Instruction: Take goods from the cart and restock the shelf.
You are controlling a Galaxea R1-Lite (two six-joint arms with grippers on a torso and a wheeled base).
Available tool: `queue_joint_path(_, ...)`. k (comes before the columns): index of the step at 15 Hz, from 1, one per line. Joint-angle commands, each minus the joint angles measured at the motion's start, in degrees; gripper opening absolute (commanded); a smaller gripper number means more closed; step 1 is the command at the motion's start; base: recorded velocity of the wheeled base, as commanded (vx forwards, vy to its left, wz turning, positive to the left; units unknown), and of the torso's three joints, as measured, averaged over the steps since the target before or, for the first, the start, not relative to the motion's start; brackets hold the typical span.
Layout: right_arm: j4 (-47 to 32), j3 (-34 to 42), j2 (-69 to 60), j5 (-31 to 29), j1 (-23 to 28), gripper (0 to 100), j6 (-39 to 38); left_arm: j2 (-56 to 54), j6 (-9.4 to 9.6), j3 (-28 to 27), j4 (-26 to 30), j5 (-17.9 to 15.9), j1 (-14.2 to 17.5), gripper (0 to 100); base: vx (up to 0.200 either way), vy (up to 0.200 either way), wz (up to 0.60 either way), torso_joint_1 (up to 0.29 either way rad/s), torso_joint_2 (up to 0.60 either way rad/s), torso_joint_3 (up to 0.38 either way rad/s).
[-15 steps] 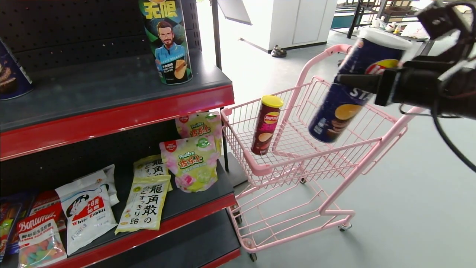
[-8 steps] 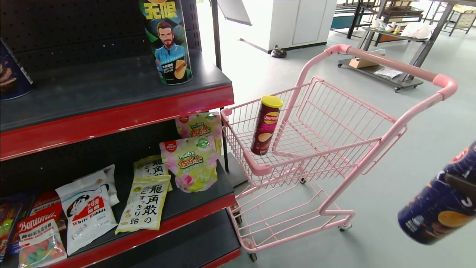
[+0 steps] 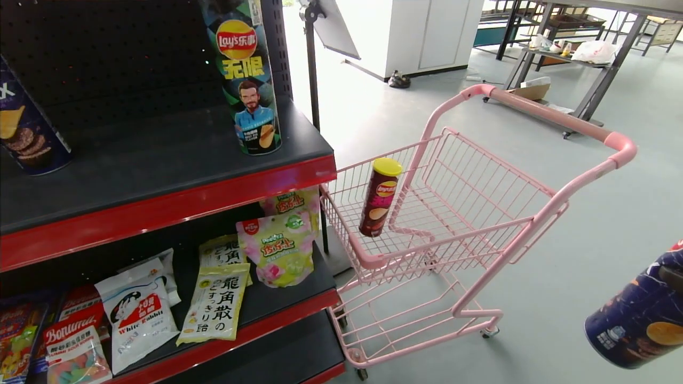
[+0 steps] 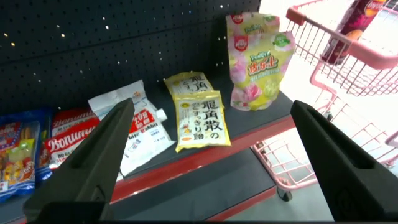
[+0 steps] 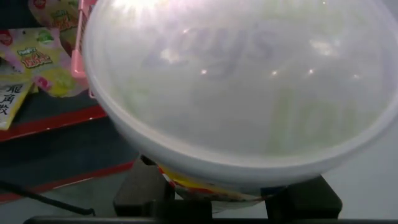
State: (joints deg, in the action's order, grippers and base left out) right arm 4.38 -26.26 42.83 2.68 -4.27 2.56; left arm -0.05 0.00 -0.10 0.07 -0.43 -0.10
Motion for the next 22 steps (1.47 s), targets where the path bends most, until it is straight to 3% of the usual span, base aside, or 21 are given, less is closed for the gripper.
queue_joint_path(1,0.0,-0.1,1.3,0.0,-0.1,0,0.0,0.0,0.00,0.0,0.0,0.0,0.0,100,0.000,0.000,0.00,0.154,-0.50,-0.369)
queue_joint_path(14,0.4,-2.9,6.4,0.6,-0.2,0,0.3,0.0,0.00,0.0,0.0,0.0,0.0,100,0.000,0.000,0.00,0.186,-0.53,-0.355)
queue_joint_path(22,0.5,-2.7,6.5,0.4,0.0,0,0.8,0.0,0.00,0.0,0.0,0.0,0.0,100,0.000,0.000,0.60,0.021,-0.04,-0.029)
